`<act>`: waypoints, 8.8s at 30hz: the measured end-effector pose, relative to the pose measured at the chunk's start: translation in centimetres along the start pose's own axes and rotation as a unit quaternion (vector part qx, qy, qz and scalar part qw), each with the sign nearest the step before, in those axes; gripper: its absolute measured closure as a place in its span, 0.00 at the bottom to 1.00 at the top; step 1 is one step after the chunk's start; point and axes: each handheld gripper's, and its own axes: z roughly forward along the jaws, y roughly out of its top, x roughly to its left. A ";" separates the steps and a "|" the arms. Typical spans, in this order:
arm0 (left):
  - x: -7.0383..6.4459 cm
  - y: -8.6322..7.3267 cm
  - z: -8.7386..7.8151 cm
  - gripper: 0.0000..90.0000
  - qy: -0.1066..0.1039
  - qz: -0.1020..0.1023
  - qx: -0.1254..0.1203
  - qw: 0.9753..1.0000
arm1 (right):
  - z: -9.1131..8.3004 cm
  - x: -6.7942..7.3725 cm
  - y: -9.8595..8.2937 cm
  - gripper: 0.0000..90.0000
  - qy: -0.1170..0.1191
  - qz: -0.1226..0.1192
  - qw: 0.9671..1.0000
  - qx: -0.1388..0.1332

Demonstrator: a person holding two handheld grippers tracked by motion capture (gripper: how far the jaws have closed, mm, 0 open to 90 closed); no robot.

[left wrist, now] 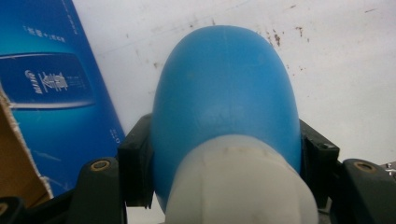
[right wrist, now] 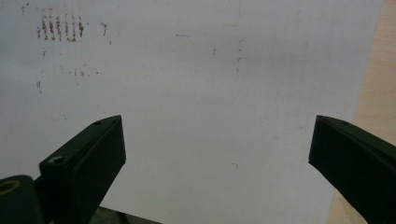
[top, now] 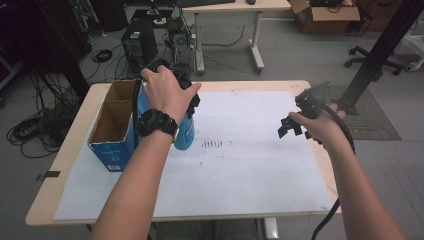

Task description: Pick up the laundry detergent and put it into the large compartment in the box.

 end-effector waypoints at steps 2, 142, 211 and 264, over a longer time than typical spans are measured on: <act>0.0 0.1 -0.4 0.41 0.000 0.001 -0.001 1.000 | 0.0 0.0 0.0 0.04 0.000 0.000 1.000 0.000; 19.5 -4.7 5.2 0.41 0.003 -0.117 0.022 0.993 | 2.5 1.9 1.7 0.04 -0.001 0.000 1.000 0.023; 19.2 -5.1 4.5 0.27 0.013 -0.131 0.040 0.991 | 2.5 1.9 1.4 0.04 0.009 -0.004 1.000 0.021; 8.9 -2.4 -2.6 0.06 -0.053 -0.040 -0.022 0.998 | 0.2 1.4 0.3 0.04 0.014 -0.001 1.000 -0.001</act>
